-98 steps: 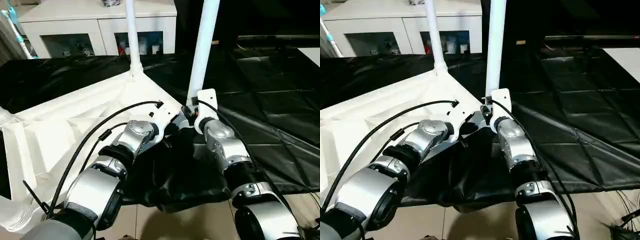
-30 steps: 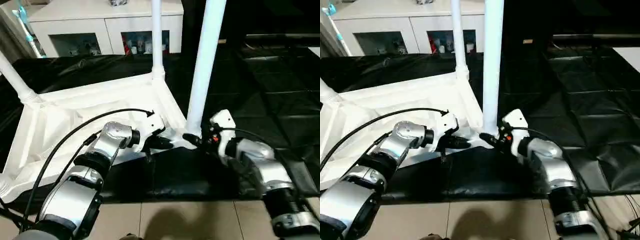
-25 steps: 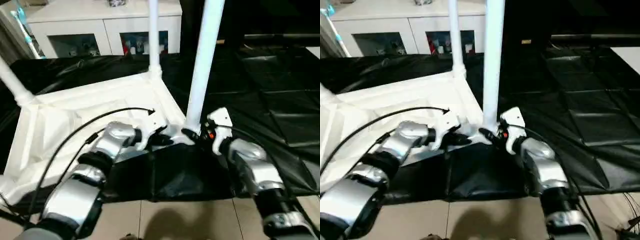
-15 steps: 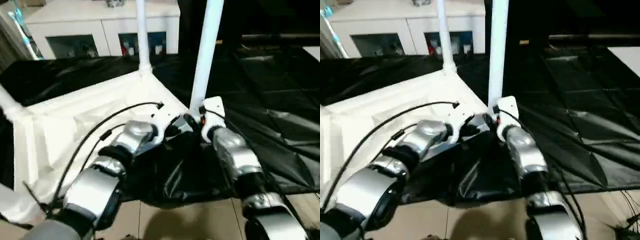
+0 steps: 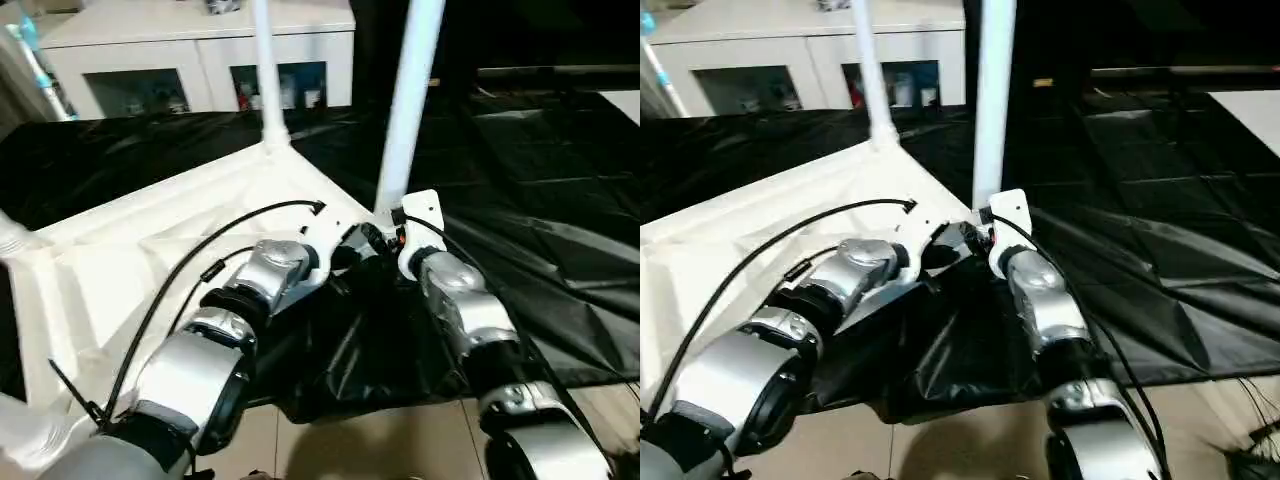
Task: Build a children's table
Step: Rotate leg to tighten
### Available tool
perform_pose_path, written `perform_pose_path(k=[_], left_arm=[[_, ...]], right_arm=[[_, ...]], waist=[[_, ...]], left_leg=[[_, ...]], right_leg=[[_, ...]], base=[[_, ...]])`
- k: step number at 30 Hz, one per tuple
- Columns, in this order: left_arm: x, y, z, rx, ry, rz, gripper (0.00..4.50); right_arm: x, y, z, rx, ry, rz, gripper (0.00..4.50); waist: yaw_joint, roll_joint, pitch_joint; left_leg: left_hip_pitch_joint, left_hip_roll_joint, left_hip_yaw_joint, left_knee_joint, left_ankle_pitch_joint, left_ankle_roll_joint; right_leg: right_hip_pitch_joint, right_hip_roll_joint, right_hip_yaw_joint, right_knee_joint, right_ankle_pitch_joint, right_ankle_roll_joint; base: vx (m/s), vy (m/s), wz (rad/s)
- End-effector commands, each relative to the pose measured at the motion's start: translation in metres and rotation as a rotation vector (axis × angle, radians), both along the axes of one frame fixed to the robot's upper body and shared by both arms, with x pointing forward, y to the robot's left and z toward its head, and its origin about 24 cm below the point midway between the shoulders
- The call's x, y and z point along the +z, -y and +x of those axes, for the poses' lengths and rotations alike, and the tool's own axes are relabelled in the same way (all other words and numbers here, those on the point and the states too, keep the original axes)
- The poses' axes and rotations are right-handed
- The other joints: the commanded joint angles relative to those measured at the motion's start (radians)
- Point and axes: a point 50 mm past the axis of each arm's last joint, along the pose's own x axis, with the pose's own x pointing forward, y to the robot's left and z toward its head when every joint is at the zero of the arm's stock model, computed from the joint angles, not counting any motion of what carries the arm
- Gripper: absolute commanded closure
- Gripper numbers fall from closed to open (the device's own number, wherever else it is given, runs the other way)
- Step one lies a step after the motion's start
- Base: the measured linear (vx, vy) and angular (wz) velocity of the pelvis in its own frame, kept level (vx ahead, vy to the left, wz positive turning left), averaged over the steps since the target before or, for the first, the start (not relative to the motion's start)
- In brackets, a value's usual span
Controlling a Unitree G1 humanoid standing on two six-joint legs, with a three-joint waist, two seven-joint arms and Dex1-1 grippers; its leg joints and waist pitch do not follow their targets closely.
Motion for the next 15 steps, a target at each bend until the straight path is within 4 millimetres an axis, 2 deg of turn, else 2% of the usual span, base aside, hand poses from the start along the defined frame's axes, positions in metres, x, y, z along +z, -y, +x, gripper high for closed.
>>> perform_pose_path(k=[1, 2, 3, 6, 7, 9, 11, 12, 13, 14, 15], left_arm=[[-0.002, -0.002, -0.001, -0.026, -0.015, 0.023, 4.5], [-0.003, -0.004, -0.002, -0.052, -0.025, 0.025, 4.5], [-0.003, -0.005, -0.004, -0.098, -0.011, 0.024, 4.5], [-0.005, -0.014, -0.008, -0.186, -0.014, 0.02, 4.5], [-0.005, -0.02, -0.011, -0.27, 0.011, 0.039, 4.5], [-0.006, -0.024, -0.014, -0.324, 0.018, 0.049, 4.5], [-0.006, -0.031, -0.02, -0.432, -0.001, 0.025, 4.5], [-0.006, -0.031, -0.02, -0.432, -0.001, 0.025, 4.5], [-0.004, -0.033, -0.021, -0.457, -0.01, 0.003, 4.5], [-0.003, -0.035, -0.023, -0.475, -0.017, -0.012, 4.5], [-0.003, -0.037, -0.024, -0.49, -0.023, -0.022, 4.5]], right_arm=[[0.001, -0.017, -0.007, 0.16, 0.006, 0.003, 0.73], [0.001, -0.012, -0.009, 0.193, 0.011, -0.01, 0.73], [0.001, -0.006, -0.013, 0.232, 0.018, -0.014, 0.73], [0.003, 0.014, -0.022, 0.3, 0.034, -0.018, 0.73], [0.005, 0.024, -0.027, 0.325, 0.047, -0.027, 0.73], [0.007, 0.029, -0.03, 0.345, 0.062, -0.025, 0.73], [0.01, 0.039, -0.037, 0.395, 0.068, -0.021, 0.73], [0.01, 0.039, -0.037, 0.395, 0.068, -0.021, 0.73], [0.01, 0.042, -0.04, 0.413, 0.063, -0.023, 0.73], [0.009, 0.045, -0.042, 0.428, 0.06, -0.028, 0.73], [0.009, 0.047, -0.044, 0.442, 0.056, -0.031, 0.73]], waist=[[0.004, -0.018, -0.073], [0.003, -0.019, -0.074], [0.002, -0.019, -0.074], [0.01, -0.016, -0.079], [0.007, -0.015, -0.08], [0.01, -0.016, -0.079], [0.014, -0.016, -0.075], [0.018, -0.015, -0.073], [0.02, -0.013, -0.071], [0.022, -0.013, -0.071], [0.023, -0.011, -0.069]], left_leg=[[0.01, 0.042, -0.019, -0.072, -0.186, 0.096], [0.011, 0.042, -0.018, -0.07, -0.18, 0.099], [0.008, 0.041, -0.018, -0.069, -0.165, 0.104], [0.005, 0.044, -0.019, -0.063, -0.123, 0.141], [0.003, 0.044, -0.019, -0.061, -0.114, 0.153], [0.005, 0.045, -0.017, -0.06, -0.124, 0.162], [0.008, 0.047, -0.014, -0.063, -0.157, 0.151], [0.01, 0.049, -0.014, -0.065, -0.171, 0.146], [0.013, 0.051, -0.014, -0.07, -0.203, 0.123], [0.013, 0.052, -0.014, -0.07, -0.208, 0.115], [0.016, 0.054, -0.014, -0.072, -0.22, 0.104]], right_leg=[[0.058, -0.061, 0.034, -0.075, -0.208, -0.218], [0.058, -0.061, 0.035, -0.074, -0.199, -0.225], [0.061, -0.061, 0.034, -0.072, -0.181, -0.232], [0.068, -0.062, 0.034, -0.064, -0.088, -0.244], [0.066, -0.061, 0.033, -0.059, -0.055, -0.259], [0.064, -0.06, 0.032, -0.061, -0.058, -0.272], [0.061, -0.06, 0.033, -0.066, -0.116, -0.27], [0.061, -0.061, 0.033, -0.07, -0.145, -0.267], [0.057, -0.06, 0.034, -0.073, -0.204, -0.257], [0.058, -0.061, 0.035, -0.073, -0.216, -0.254], [0.053, -0.06, 0.036, -0.075, -0.233, -0.252]], base=[[0.0, 0.0, 0.0], [0.0, 0.0, 0.0], [0.0, 0.0, 0.0], [0.0, 0.0, 0.0], [0.0, 0.0, 0.0], [0.0, 0.0, 0.0], [0.0, 0.0, 0.0], [0.0, 0.0, 0.0], [0.0, 0.0, 0.0], [0.0, 0.0, 0.0], [0.0, 0.0, 0.0]])
